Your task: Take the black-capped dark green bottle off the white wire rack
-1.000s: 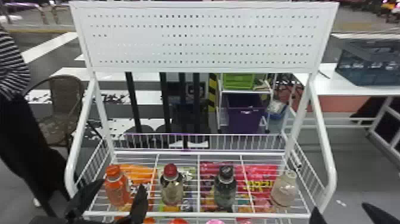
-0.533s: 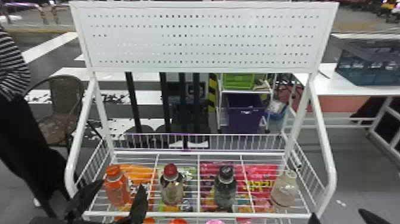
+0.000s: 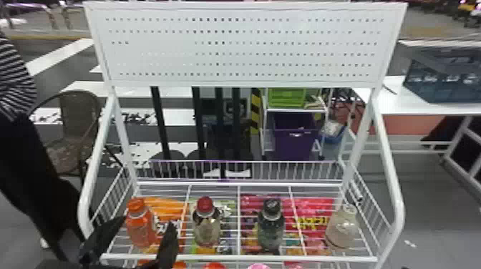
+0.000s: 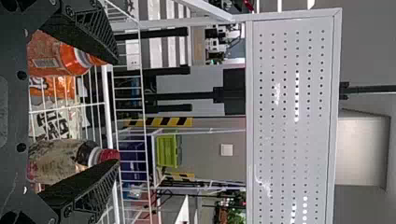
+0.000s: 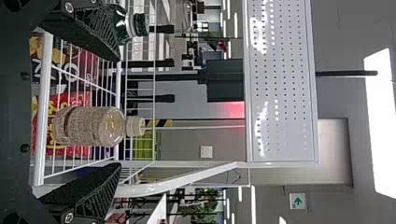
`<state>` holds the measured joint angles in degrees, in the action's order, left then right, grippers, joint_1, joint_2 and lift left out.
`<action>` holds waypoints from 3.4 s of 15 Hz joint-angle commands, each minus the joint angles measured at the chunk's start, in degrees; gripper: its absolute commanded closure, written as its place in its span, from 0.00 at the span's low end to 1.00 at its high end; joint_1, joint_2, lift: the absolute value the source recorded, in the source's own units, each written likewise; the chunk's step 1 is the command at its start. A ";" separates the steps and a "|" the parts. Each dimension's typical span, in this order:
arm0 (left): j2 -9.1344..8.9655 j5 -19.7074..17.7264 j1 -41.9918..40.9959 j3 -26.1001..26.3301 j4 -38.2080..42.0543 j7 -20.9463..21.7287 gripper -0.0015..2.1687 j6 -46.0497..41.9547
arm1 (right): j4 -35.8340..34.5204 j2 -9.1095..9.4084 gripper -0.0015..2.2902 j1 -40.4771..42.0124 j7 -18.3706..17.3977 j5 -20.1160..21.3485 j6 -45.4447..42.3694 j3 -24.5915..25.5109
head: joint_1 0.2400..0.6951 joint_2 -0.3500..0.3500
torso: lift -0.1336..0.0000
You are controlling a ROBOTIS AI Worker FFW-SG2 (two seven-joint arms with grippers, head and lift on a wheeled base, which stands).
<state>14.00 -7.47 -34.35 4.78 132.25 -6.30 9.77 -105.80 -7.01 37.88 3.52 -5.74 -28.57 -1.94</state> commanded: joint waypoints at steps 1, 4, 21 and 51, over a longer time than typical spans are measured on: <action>-0.02 0.00 0.34 0.14 -0.06 0.05 0.07 0.74 | 7.98 -0.28 0.04 -5.36 -0.01 -0.06 -2.58 -3.25 | 0.57 0.50 | 1.00; 0.07 0.09 0.42 0.14 -0.06 0.05 0.07 1.44 | 13.86 -0.11 0.04 -12.31 -0.09 0.02 0.58 -8.17 | 0.57 0.50 | 1.00; 0.77 -0.26 0.42 -0.65 -2.00 0.23 0.07 1.09 | 30.30 3.94 0.04 -36.12 -6.07 1.96 15.35 -18.72 | 0.57 0.50 | 1.00; 0.24 -0.35 0.42 -1.00 -1.65 -0.65 0.07 -1.90 | -23.49 -3.10 0.73 8.17 -6.33 -0.50 20.62 4.31 | 0.57 0.50 | 1.00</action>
<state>14.24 -7.82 -33.99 3.86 130.58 -6.94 7.90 -128.61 -10.10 43.37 -2.79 -5.76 -5.44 1.31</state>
